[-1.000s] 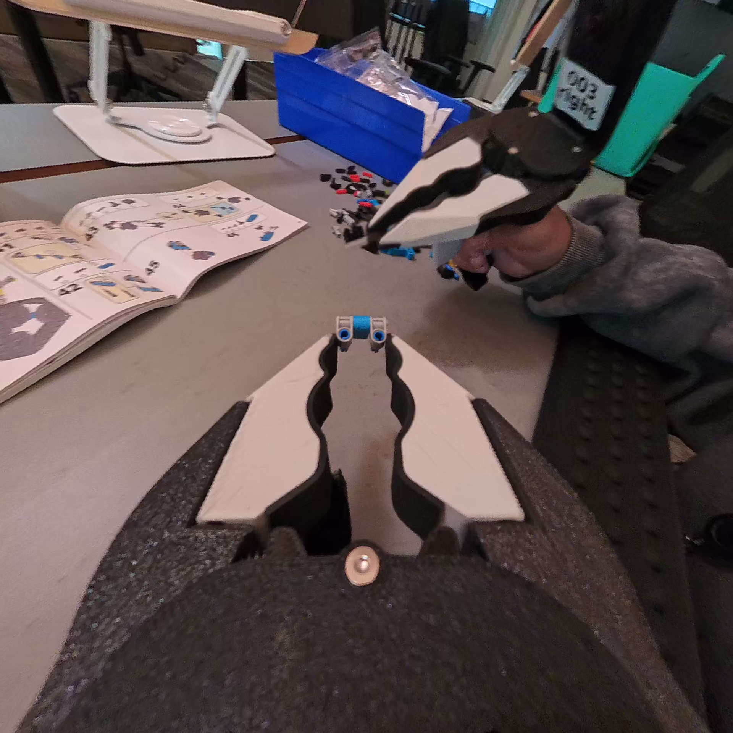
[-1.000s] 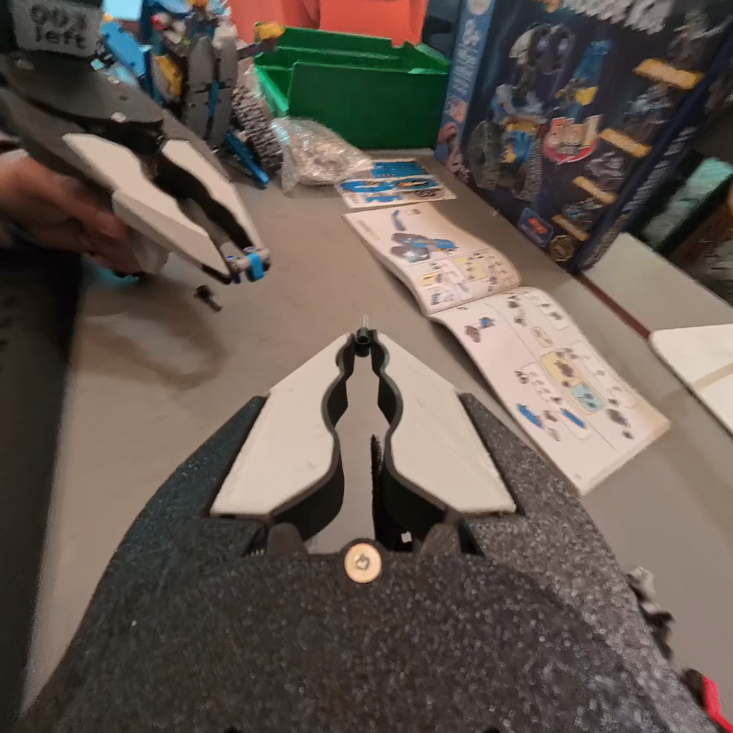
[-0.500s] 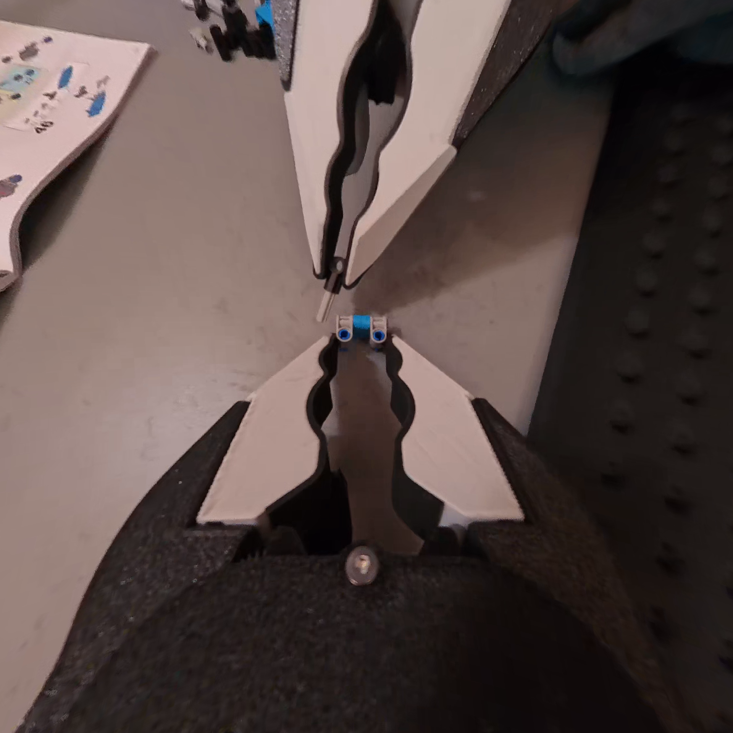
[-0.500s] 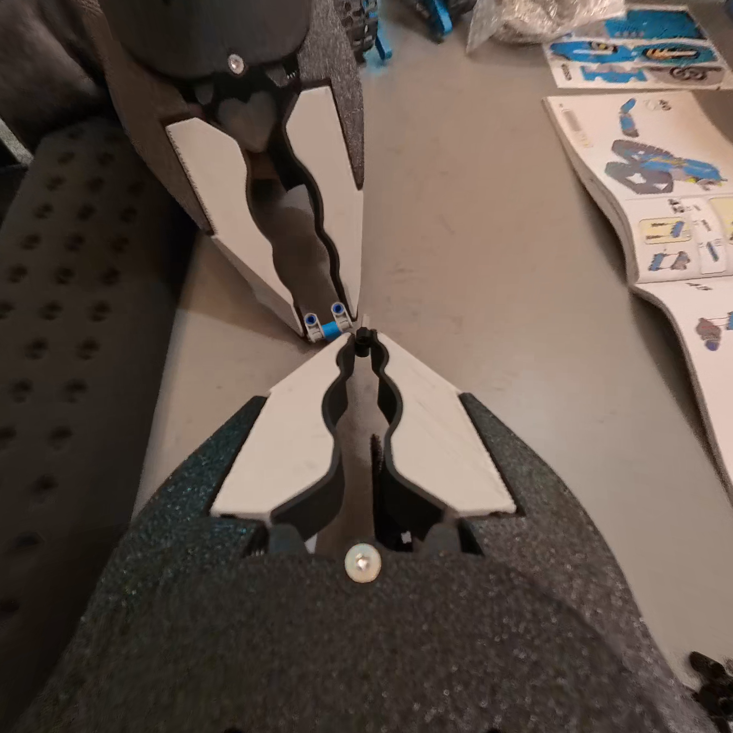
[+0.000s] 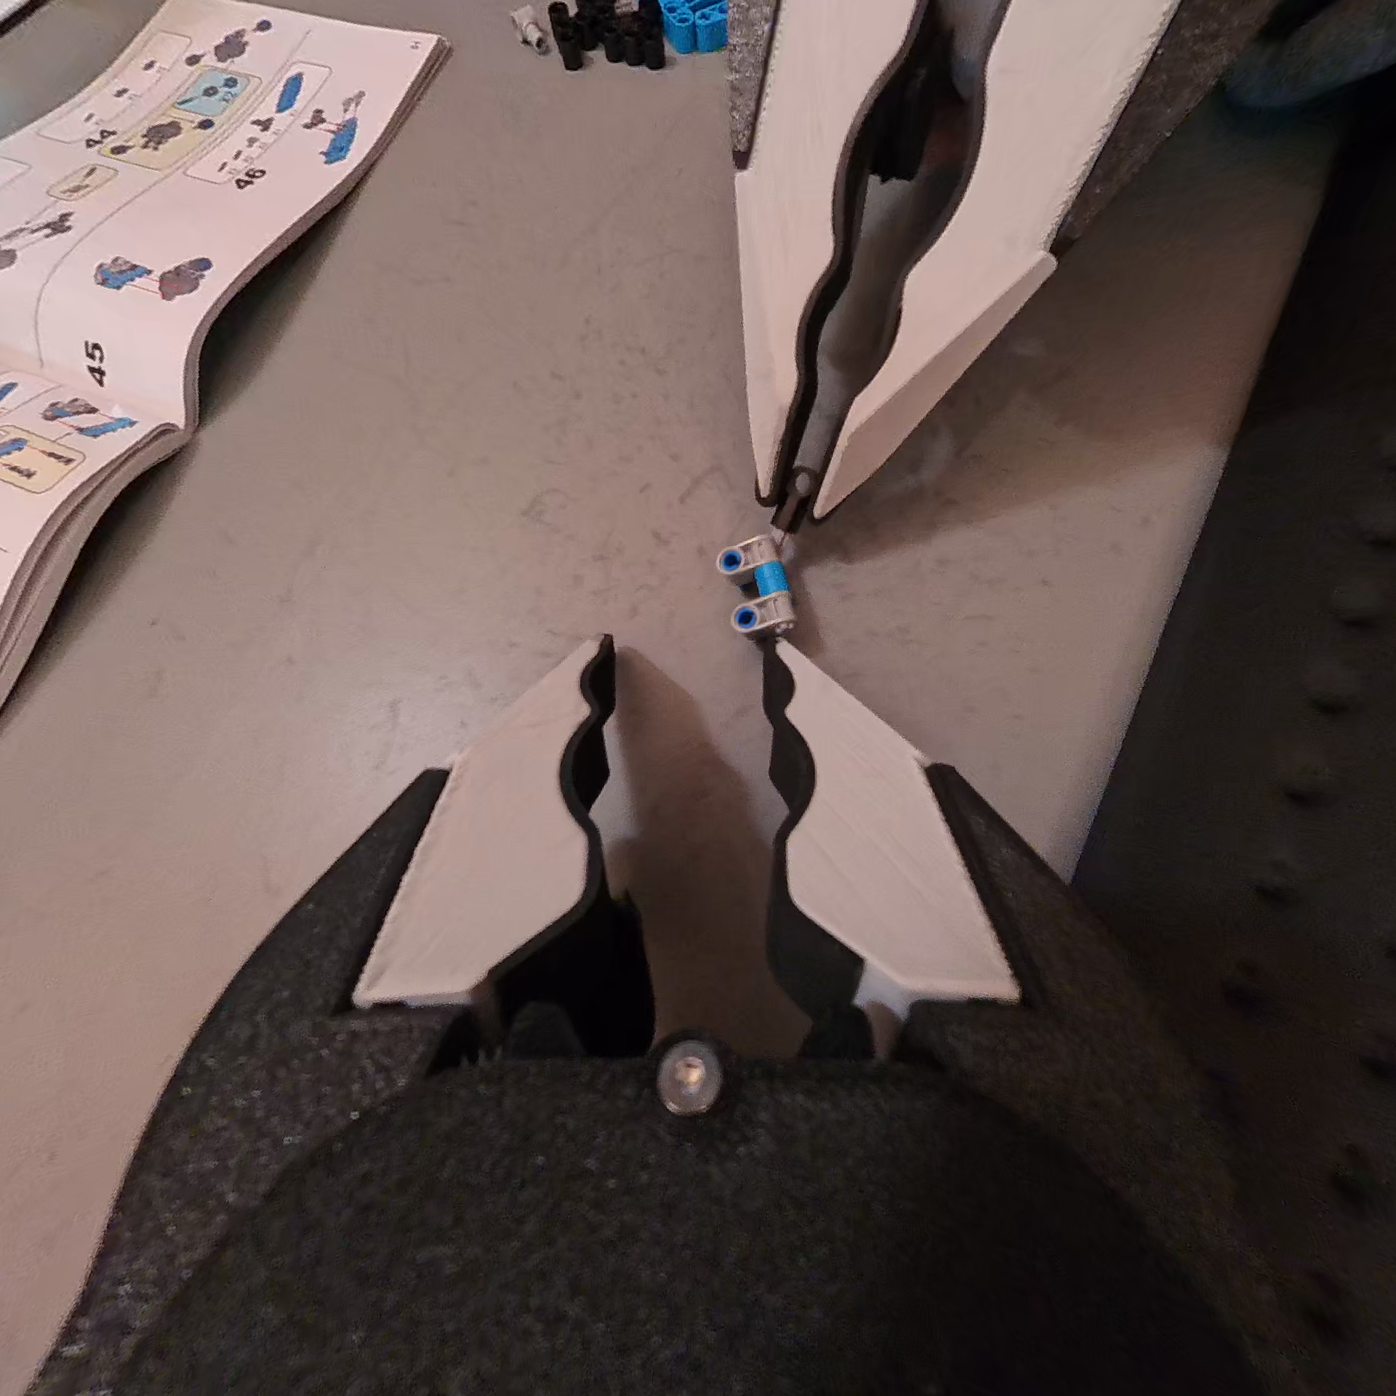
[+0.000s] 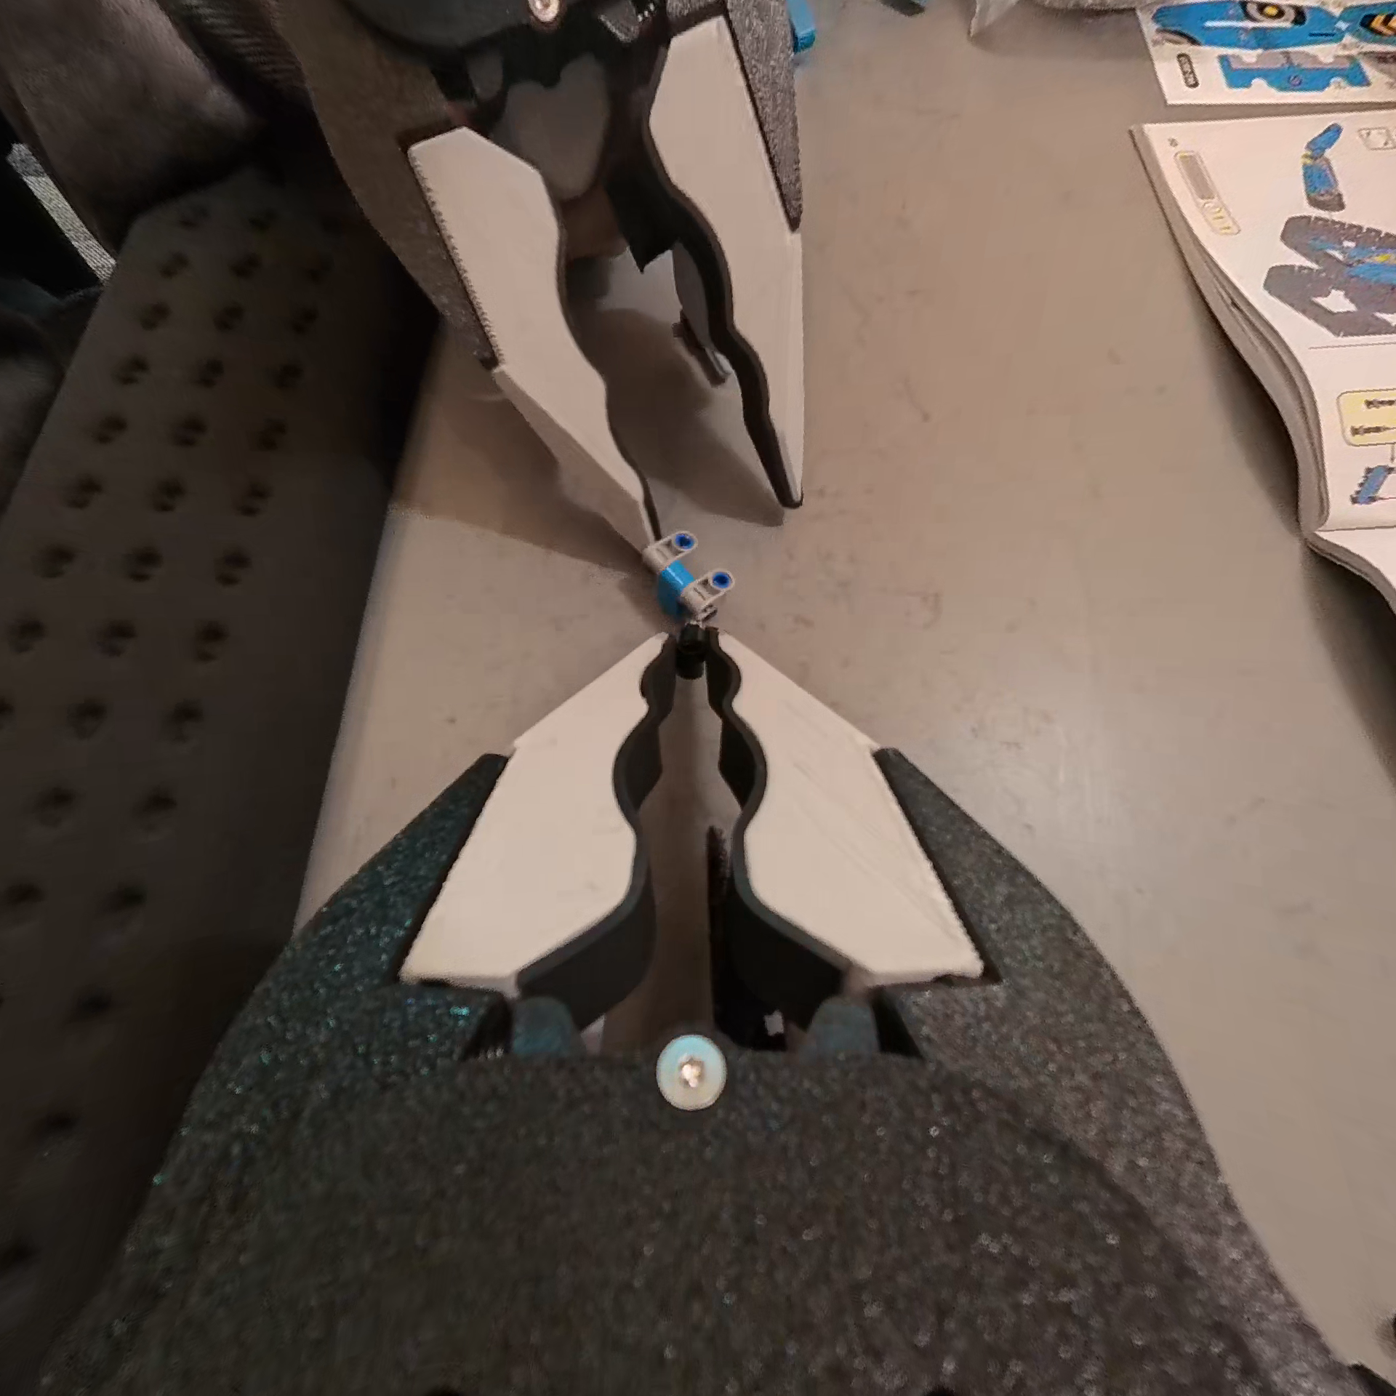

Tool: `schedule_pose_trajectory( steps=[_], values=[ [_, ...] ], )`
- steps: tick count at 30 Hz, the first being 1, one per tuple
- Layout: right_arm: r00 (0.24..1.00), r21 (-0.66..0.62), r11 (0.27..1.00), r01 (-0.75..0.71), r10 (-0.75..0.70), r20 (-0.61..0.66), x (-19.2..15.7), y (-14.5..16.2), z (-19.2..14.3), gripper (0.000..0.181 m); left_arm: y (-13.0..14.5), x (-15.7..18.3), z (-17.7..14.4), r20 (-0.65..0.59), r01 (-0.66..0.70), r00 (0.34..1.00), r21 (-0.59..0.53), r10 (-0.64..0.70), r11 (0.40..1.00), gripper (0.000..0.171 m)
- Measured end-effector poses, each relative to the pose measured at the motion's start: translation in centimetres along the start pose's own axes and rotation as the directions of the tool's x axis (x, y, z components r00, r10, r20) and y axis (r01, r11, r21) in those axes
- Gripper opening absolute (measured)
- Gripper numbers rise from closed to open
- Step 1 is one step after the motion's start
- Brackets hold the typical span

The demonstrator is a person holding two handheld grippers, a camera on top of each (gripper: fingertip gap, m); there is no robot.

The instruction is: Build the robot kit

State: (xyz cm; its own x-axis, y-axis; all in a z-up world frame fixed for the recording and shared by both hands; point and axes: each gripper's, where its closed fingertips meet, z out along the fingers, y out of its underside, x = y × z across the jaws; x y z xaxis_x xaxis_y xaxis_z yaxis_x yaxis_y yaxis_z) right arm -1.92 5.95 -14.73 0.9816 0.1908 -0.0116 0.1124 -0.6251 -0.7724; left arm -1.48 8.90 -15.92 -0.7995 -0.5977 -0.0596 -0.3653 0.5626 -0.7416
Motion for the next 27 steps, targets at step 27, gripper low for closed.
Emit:
schedule_pose_trajectory(
  steps=[27],
  values=[
    [0.996,-0.020,0.999,-0.033,0.032,-0.088,2.0,0.7,-0.6,0.007,-1.5,-0.6,-1.1,0.010,0.030,0.999,0.112,-0.031,0.993,0.031]
  ],
)
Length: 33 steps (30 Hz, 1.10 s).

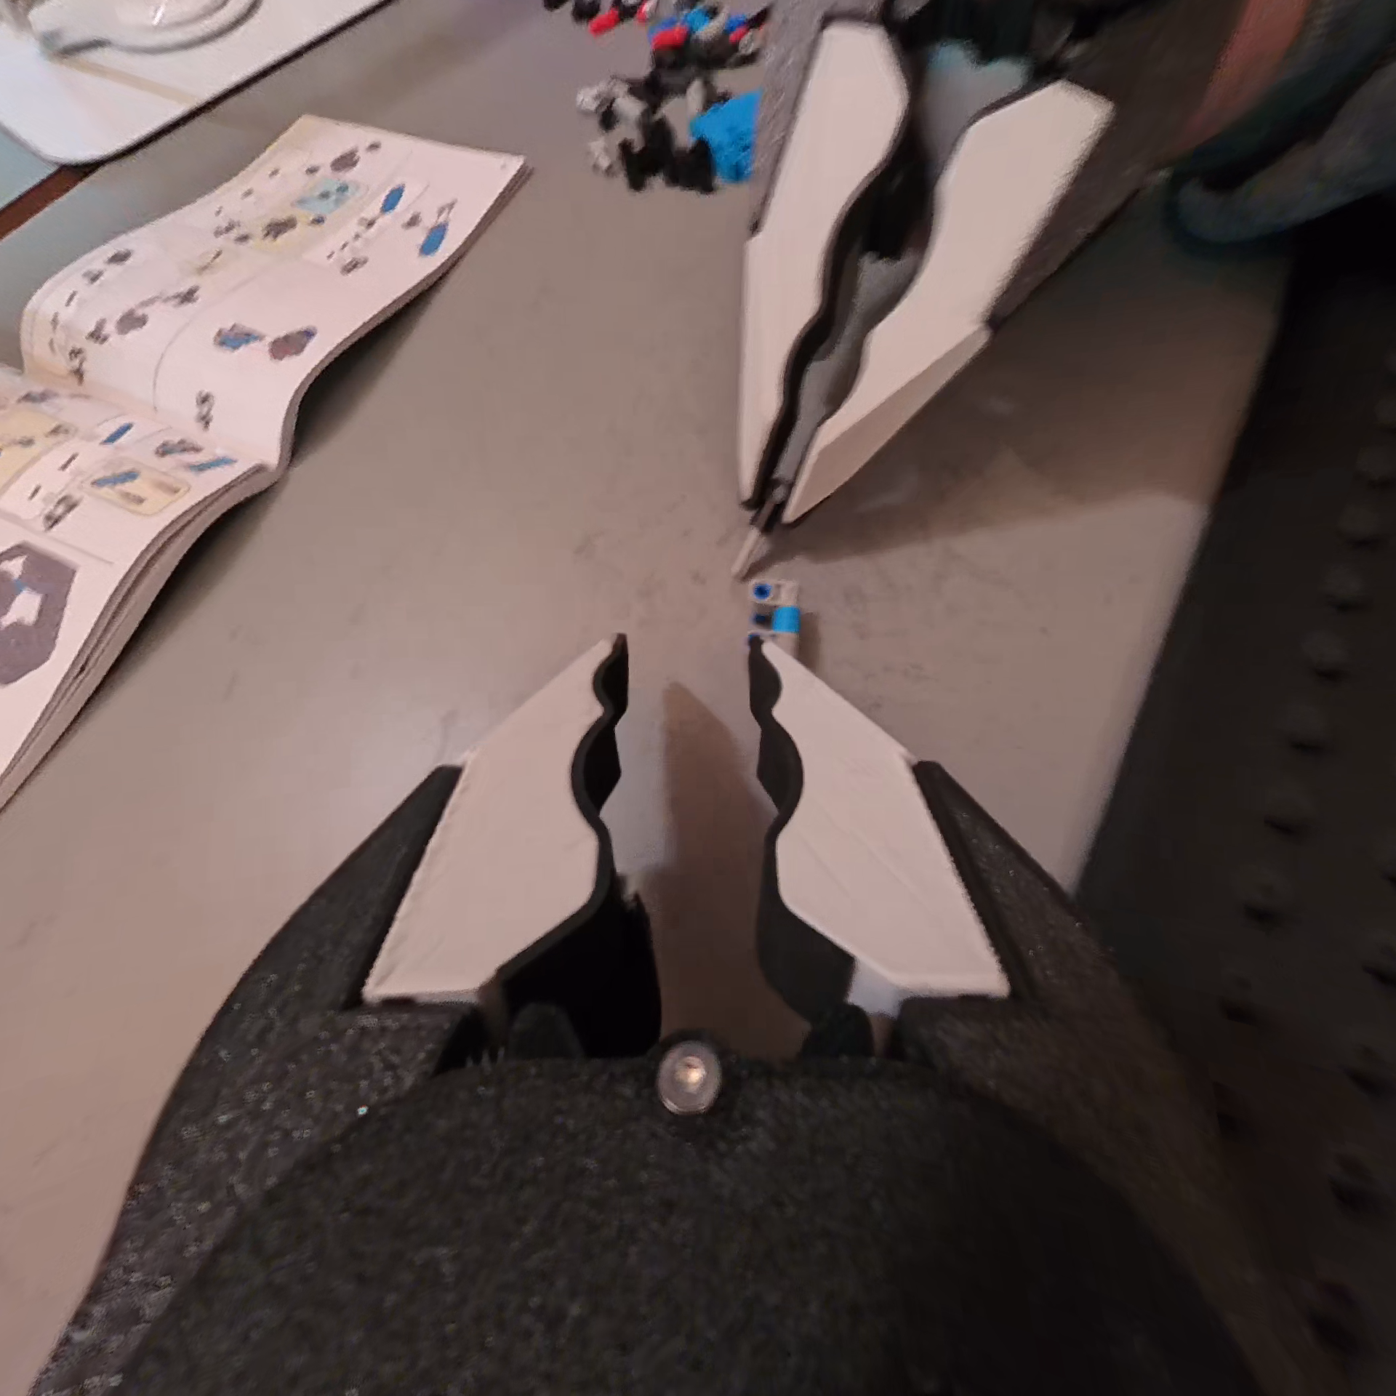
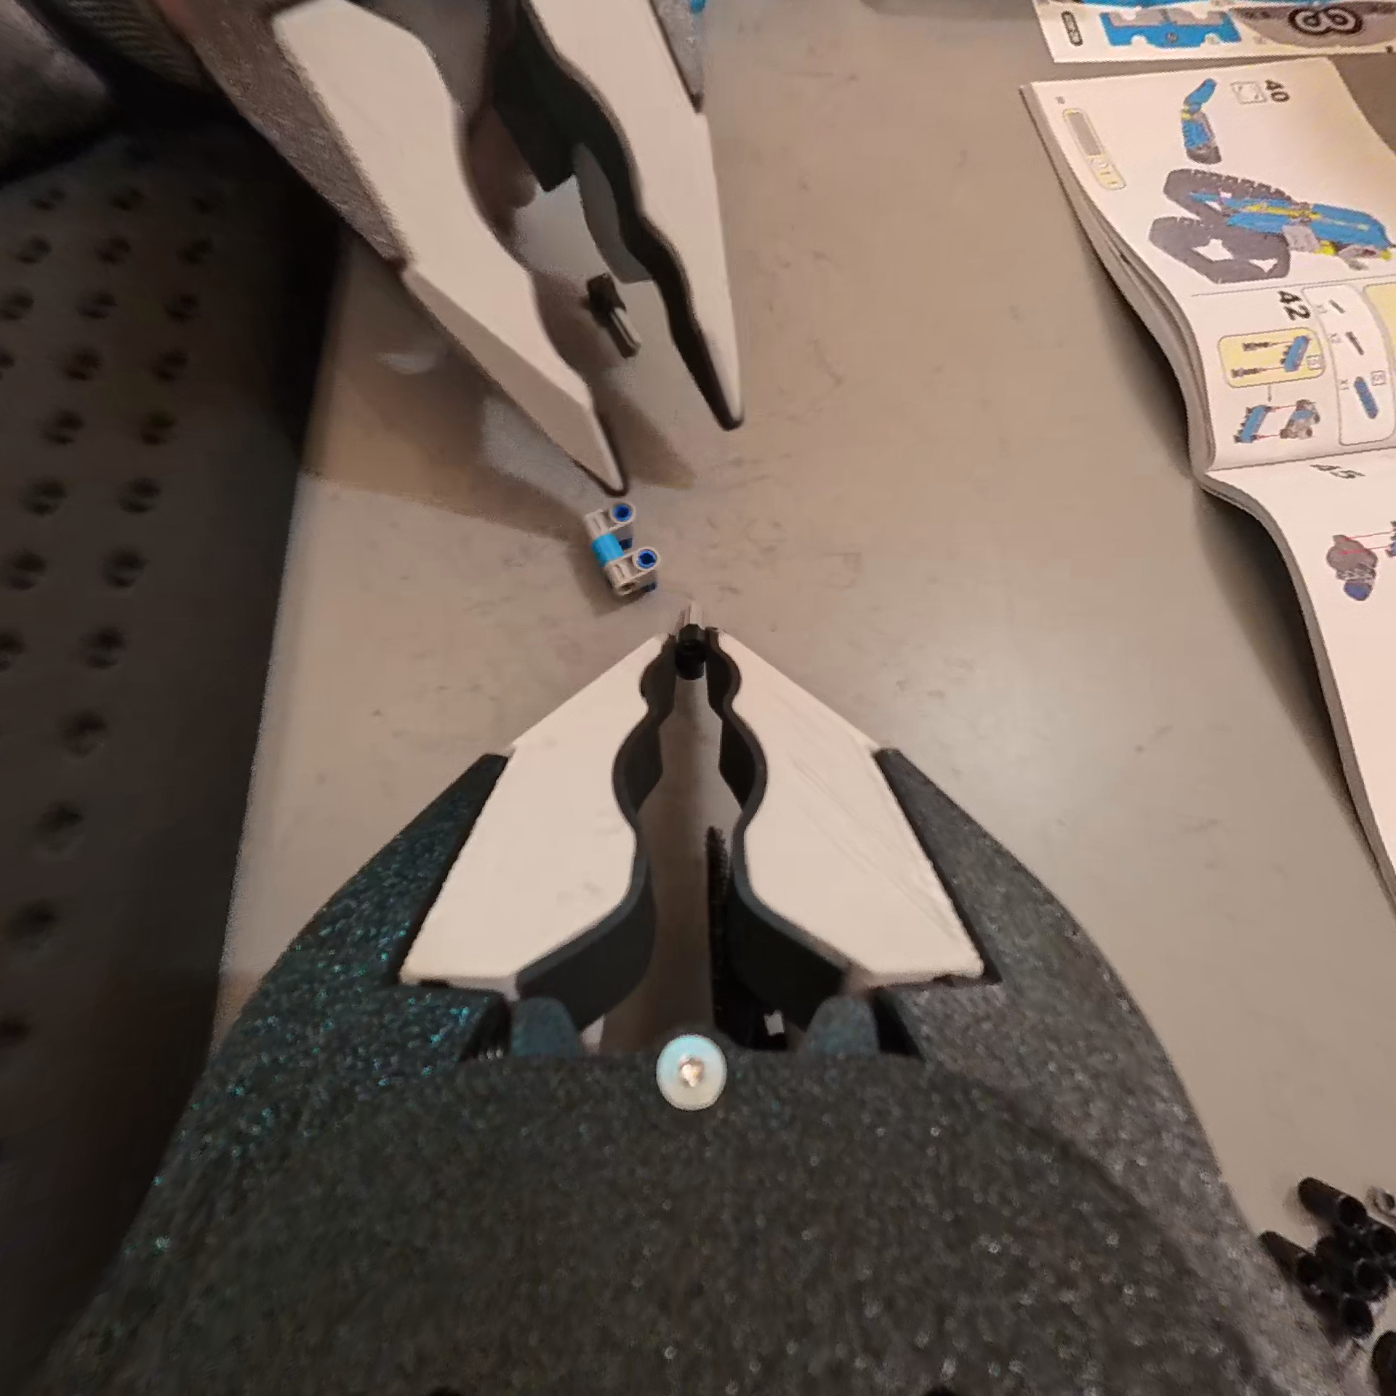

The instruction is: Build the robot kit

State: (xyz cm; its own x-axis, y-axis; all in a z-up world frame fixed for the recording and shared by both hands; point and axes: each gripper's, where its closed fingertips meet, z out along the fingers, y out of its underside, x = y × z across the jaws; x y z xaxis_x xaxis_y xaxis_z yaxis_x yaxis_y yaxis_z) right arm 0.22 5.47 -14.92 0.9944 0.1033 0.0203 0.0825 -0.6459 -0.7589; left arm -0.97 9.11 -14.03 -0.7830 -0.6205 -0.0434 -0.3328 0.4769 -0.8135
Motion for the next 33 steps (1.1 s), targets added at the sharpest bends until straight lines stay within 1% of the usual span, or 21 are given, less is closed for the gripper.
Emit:
schedule_pose_trajectory(
  steps=[2,6,11,14,16,17,19,20,23,25,27,29,30,33],
  values=[
    [1.000,0.005,1.000,-0.002,0.002,0.003,-0.1,-0.1,0.1,0.007,-0.3,1.2,0.0,-0.052,-0.024,0.998,0.018,0.024,1.000,0.031],
    [0.999,0.013,1.000,0.007,-0.007,0.035,-0.8,-0.4,0.3,0.007,0.5,1.9,0.7,-0.062,-0.070,0.996,-0.042,0.068,0.997,0.032],
    [0.998,0.027,1.000,0.008,-0.010,0.062,-1.3,-0.7,0.3,0.007,1.2,2.1,1.2,-0.092,-0.056,0.995,-0.098,0.047,0.994,0.031],
    [0.997,0.040,0.999,0.011,-0.014,0.073,-1.5,-0.9,0.3,0.007,1.4,2.3,1.4,-0.127,-0.037,0.992,-0.120,0.022,0.992,0.025],
    [0.995,0.062,0.998,0.005,-0.011,0.097,-1.9,-1.3,0.1,0.007,1.4,2.4,1.4,-0.132,-0.035,0.991,-0.120,0.019,0.992,0.023],
    [0.993,0.072,0.997,-0.001,-0.007,0.115,-2.1,-1.5,0.1,0.007,1.4,2.5,1.4,-0.131,-0.045,0.991,-0.119,0.029,0.992,0.016],
    [0.991,0.069,0.998,-0.005,-0.004,0.130,-2.3,-1.4,-0.1,0.007,1.1,3.0,1.3,-0.139,-0.078,0.988,-0.101,0.063,0.992,0.014],
    [0.988,0.069,0.998,-0.010,-0.001,0.152,-2.5,-1.4,-0.3,0.007,0.6,3.6,1.1,-0.173,-0.071,0.983,-0.070,0.058,0.995,0.014],
    [0.974,0.111,0.993,-0.051,0.025,0.226,-3.1,-2.4,-2.0,0.007,-1.4,4.7,-0.3,-0.301,0.050,0.953,0.043,-0.035,0.998,0.014],
    [0.970,0.153,0.987,-0.041,0.003,0.242,-3.4,-3.2,-3.2,0.007,-1.9,4.8,-0.9,-0.352,0.100,0.933,0.072,-0.069,0.992,0.014],
    [0.964,0.154,0.988,-0.029,-0.013,0.265,-4.1,-3.4,-3.7,0.007,-2.2,5.1,-1.3,-0.399,0.137,0.912,0.076,-0.096,0.988,0.014],
    [0.966,0.134,0.991,-0.004,-0.030,0.257,-4.5,-3.2,-3.5,0.007,-2.2,5.8,-1.4,-0.442,0.153,0.890,0.064,-0.110,0.986,0.014],
    [0.961,0.125,0.992,-0.002,-0.033,0.274,-4.8,-3.1,-3.4,0.007,-2.1,6.1,-1.4,-0.462,0.157,0.880,0.055,-0.115,0.986,0.013],
    [0.954,0.110,0.994,-0.005,-0.028,0.300,-5.2,-2.9,-3.1,0.007,-1.7,6.6,-1.3,-0.483,0.149,0.868,0.023,-0.119,0.989,0.013]
  ],
)
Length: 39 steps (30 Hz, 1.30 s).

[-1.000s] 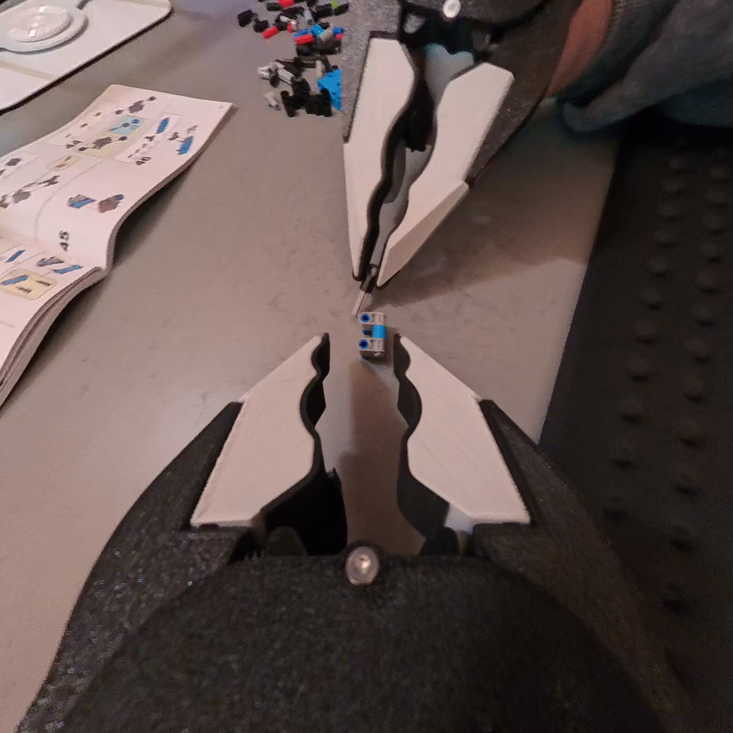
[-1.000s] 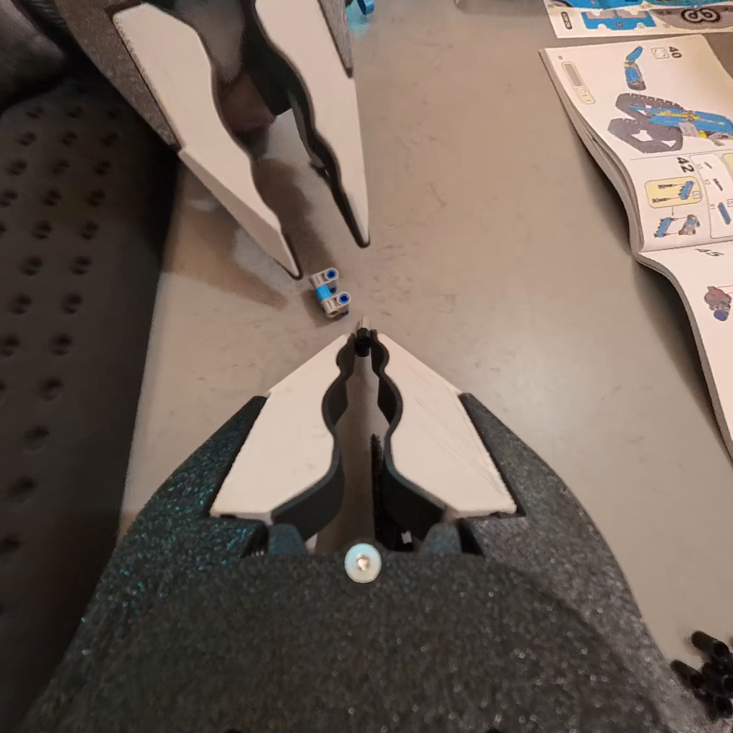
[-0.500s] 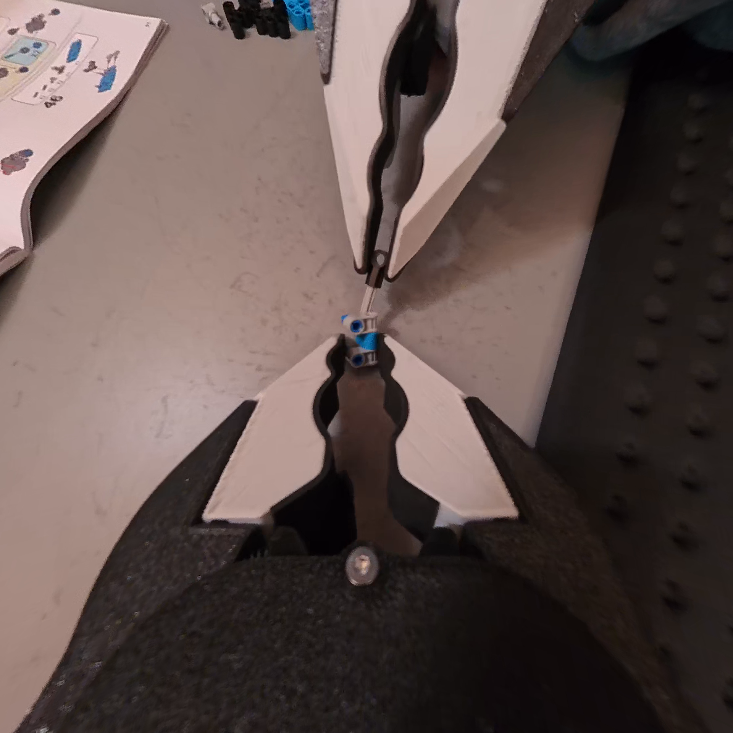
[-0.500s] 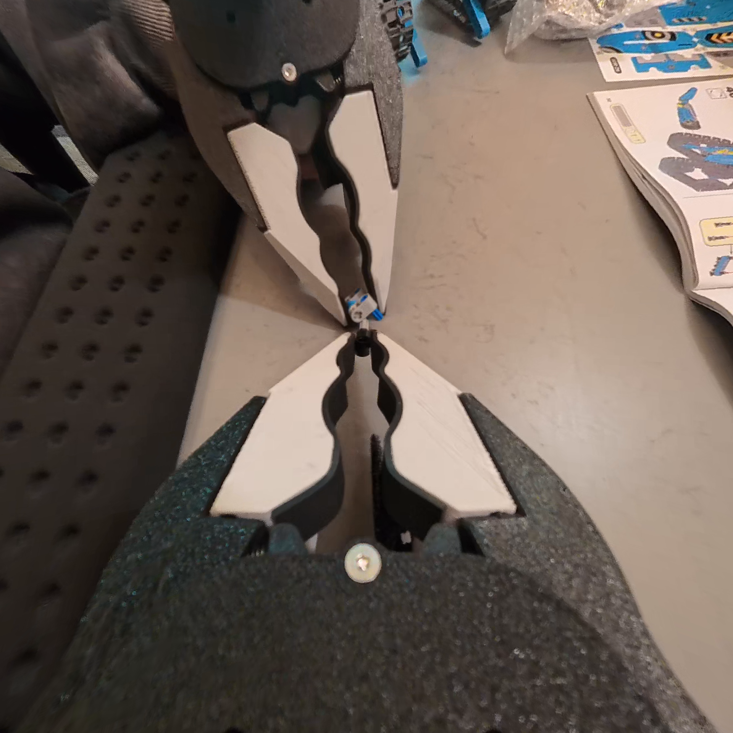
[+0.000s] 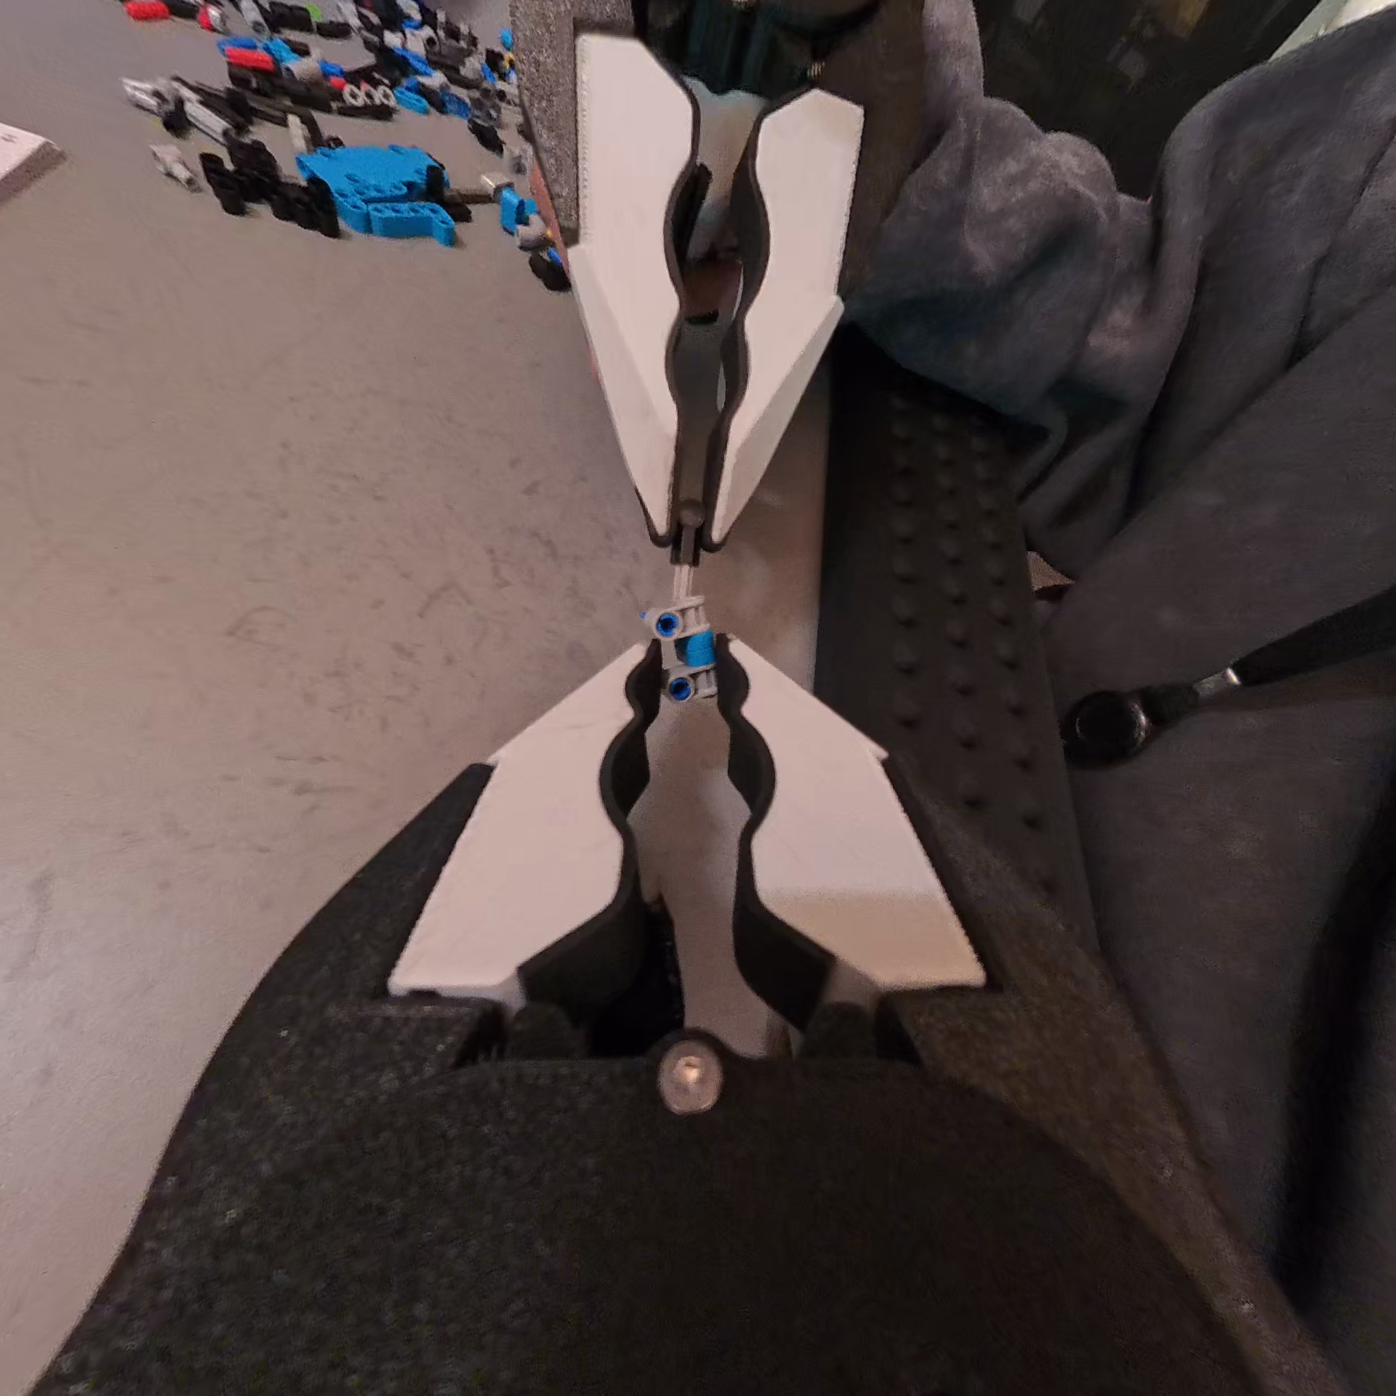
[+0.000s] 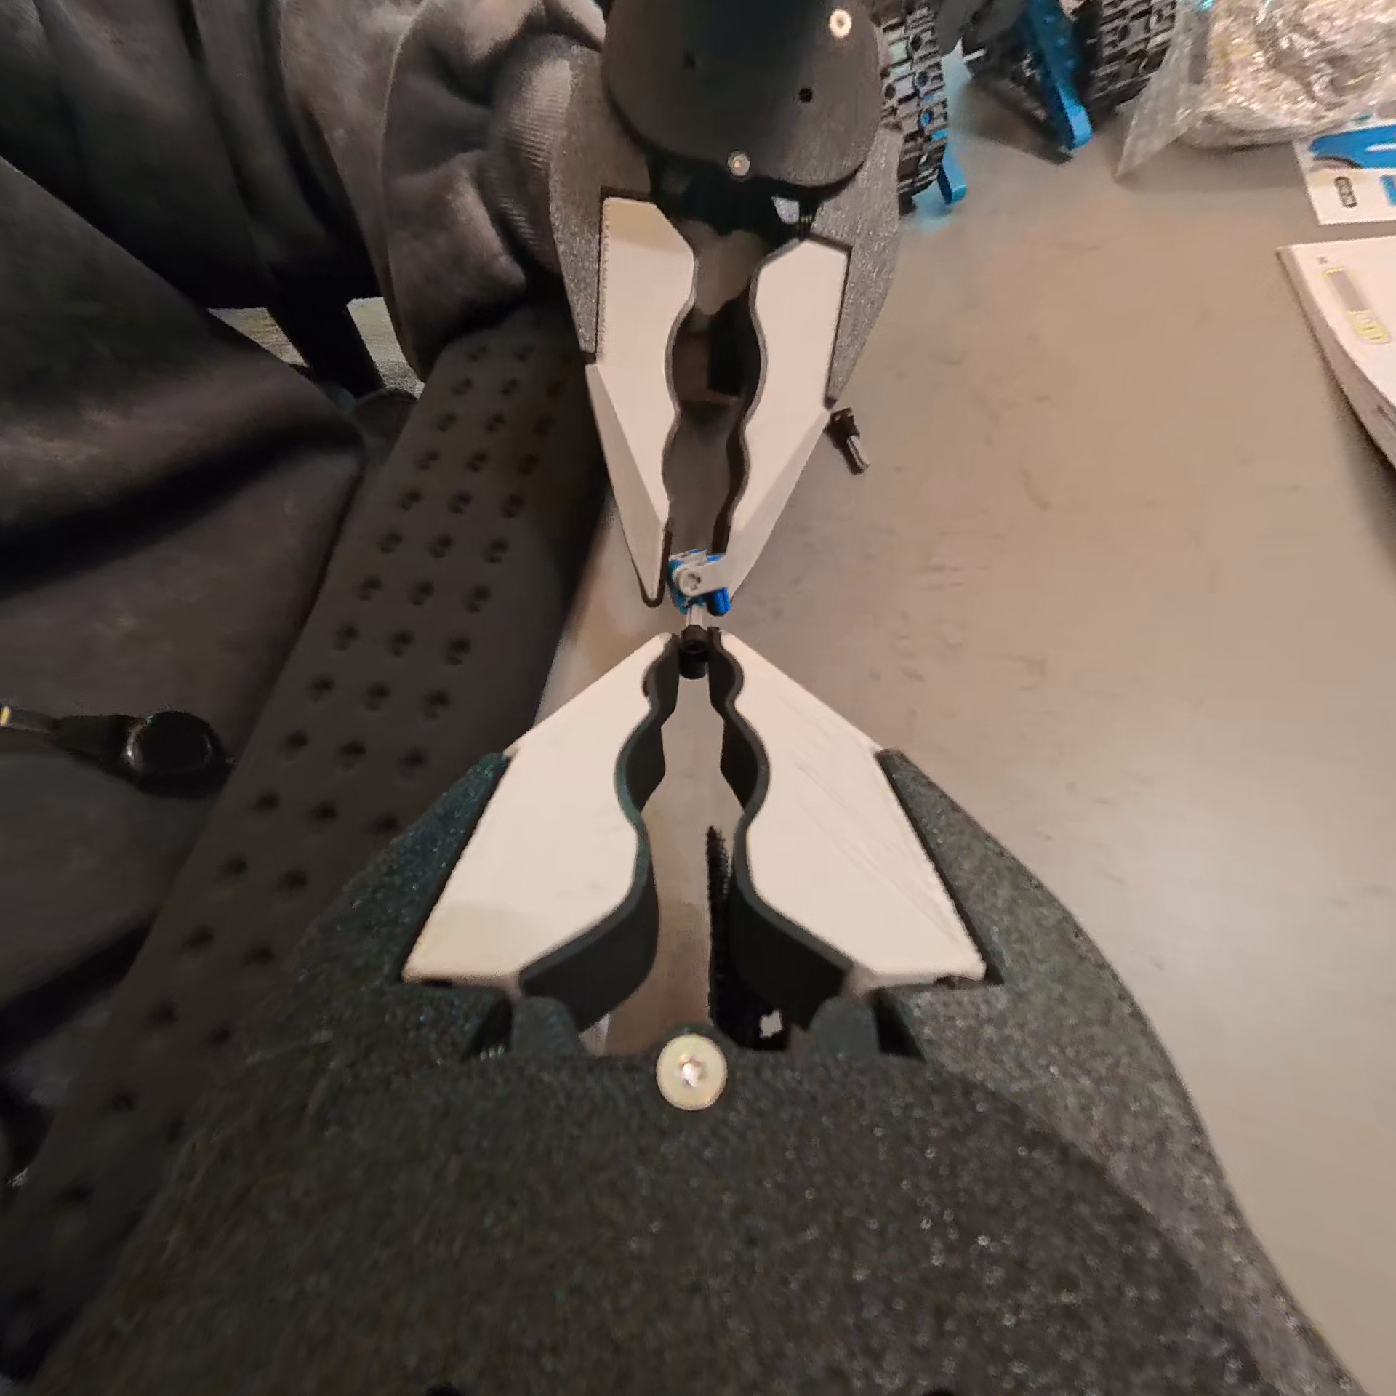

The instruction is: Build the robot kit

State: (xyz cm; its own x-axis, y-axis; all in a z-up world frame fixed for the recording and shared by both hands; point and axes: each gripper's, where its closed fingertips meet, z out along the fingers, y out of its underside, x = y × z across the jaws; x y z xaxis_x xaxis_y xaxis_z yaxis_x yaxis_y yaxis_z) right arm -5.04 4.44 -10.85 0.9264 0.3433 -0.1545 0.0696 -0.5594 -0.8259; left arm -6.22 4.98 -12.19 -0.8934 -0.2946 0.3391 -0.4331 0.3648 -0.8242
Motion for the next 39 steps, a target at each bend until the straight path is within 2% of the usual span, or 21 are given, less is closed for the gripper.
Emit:
schedule_pose_trajectory(
  steps=[9,17,23,26,31,34,39],
  values=[
    [0.996,-0.027,0.999,-0.027,0.029,0.087,-1.0,0.7,0.6,0.007,0.5,1.0,0.3,-0.056,-0.005,0.998,-0.030,0.004,1.000,0.012],
    [0.971,0.188,0.977,-0.099,0.053,0.235,-2.4,-2.8,-1.5,0.006,-3.1,3.4,-2.0,-0.280,0.139,0.956,0.156,-0.091,0.978,0.012],
    [0.972,0.166,0.984,-0.066,0.025,0.236,-3.1,-2.8,-1.3,0.006,-3.5,4.1,-2.5,-0.405,0.257,0.896,0.137,-0.183,0.957,0.011],
    [0.974,0.084,0.996,-0.034,0.014,0.225,-3.5,-1.8,-0.3,0.006,-2.9,4.5,-2.0,-0.455,0.306,0.857,0.065,-0.244,0.950,0.011],
    [0.980,-0.035,0.999,0.001,0.006,0.198,-3.8,0.0,0.5,0.006,-1.5,4.5,-0.7,-0.421,0.290,0.863,-0.038,-0.278,0.956,0.011],
    [0.988,-0.093,0.996,0.018,-0.003,0.157,-3.4,0.9,0.6,0.007,-1.3,3.6,-0.5,-0.373,0.295,0.883,-0.029,-0.284,0.955,0.011],
    [0.999,-0.160,0.987,0.025,-0.028,-0.020,-0.1,2.5,0.7,0.007,-0.9,0.4,-0.1,-0.145,0.221,0.966,0.033,-0.214,0.975,0.013]
  ],
)
